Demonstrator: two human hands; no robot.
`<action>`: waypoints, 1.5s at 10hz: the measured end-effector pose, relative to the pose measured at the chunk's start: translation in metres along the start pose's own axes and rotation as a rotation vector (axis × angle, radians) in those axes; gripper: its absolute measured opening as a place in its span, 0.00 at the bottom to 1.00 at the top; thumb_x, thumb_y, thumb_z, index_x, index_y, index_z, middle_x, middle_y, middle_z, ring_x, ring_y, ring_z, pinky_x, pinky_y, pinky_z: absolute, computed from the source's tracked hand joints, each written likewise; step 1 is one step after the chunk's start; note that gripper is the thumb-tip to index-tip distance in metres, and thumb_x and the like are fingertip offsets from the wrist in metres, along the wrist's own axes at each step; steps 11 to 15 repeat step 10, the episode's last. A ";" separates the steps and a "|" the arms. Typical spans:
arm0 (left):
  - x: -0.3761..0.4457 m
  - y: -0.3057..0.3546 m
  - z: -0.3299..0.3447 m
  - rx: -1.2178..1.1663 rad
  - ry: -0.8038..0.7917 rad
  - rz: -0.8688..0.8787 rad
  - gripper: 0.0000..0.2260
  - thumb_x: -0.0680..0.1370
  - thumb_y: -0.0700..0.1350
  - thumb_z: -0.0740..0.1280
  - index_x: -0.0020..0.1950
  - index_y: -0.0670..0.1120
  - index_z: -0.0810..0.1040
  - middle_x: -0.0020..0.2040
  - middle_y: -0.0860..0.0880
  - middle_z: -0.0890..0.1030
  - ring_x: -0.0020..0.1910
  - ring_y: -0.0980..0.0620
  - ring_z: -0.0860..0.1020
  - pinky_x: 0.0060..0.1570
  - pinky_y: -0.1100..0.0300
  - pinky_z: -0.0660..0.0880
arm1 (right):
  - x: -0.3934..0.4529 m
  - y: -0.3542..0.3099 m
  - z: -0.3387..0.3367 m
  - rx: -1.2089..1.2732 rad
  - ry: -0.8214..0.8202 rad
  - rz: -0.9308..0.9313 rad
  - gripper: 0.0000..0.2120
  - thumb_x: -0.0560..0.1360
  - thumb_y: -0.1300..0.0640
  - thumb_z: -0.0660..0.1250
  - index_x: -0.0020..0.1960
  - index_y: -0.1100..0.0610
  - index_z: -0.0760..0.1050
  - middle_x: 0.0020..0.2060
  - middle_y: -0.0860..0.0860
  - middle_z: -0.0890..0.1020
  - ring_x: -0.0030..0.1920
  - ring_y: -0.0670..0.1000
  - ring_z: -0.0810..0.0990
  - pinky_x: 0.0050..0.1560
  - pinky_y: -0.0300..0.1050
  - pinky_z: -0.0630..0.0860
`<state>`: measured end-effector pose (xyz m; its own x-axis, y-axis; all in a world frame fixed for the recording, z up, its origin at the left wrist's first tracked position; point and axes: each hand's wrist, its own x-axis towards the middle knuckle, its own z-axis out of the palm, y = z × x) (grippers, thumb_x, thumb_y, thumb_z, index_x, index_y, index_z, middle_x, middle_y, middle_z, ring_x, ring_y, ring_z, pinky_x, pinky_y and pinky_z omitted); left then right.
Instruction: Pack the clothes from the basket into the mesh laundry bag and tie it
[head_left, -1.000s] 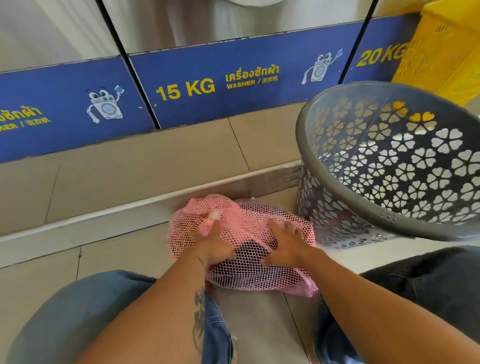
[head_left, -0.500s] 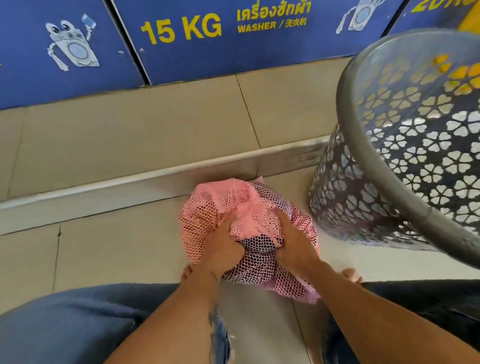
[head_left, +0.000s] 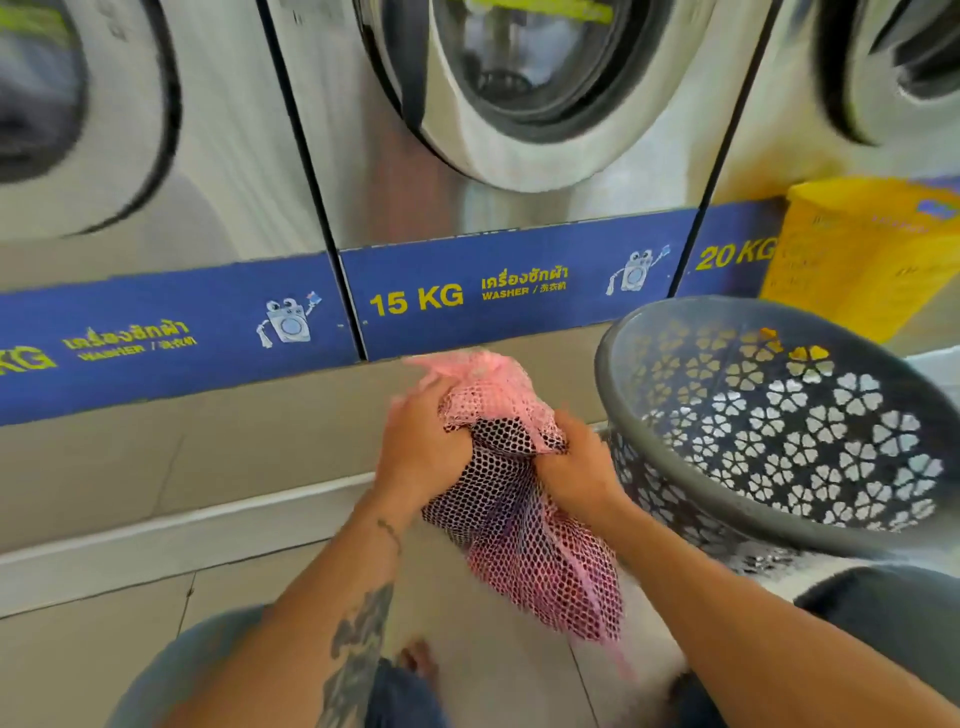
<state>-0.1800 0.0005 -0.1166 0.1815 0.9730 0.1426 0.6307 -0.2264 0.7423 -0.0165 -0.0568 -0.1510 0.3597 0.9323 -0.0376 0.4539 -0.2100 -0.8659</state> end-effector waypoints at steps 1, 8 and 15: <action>0.028 0.037 -0.044 0.057 0.119 0.142 0.31 0.69 0.41 0.64 0.70 0.63 0.68 0.58 0.47 0.82 0.56 0.42 0.78 0.61 0.47 0.75 | 0.025 -0.056 -0.022 -0.003 0.086 -0.116 0.11 0.74 0.60 0.64 0.55 0.53 0.81 0.48 0.51 0.86 0.50 0.53 0.82 0.50 0.49 0.77; 0.187 -0.122 0.055 0.476 -0.545 -0.273 0.53 0.64 0.63 0.70 0.78 0.63 0.38 0.80 0.45 0.43 0.78 0.37 0.49 0.74 0.42 0.58 | 0.241 0.002 0.058 -0.547 -0.575 0.201 0.44 0.75 0.56 0.66 0.81 0.44 0.43 0.81 0.56 0.51 0.79 0.65 0.52 0.77 0.67 0.56; 0.198 0.008 -0.049 0.587 -0.551 -0.181 0.31 0.78 0.52 0.61 0.79 0.49 0.55 0.80 0.45 0.54 0.75 0.43 0.61 0.70 0.50 0.66 | 0.224 -0.115 -0.037 -0.642 -0.582 0.156 0.40 0.74 0.57 0.67 0.80 0.54 0.53 0.77 0.60 0.62 0.77 0.63 0.62 0.75 0.58 0.64</action>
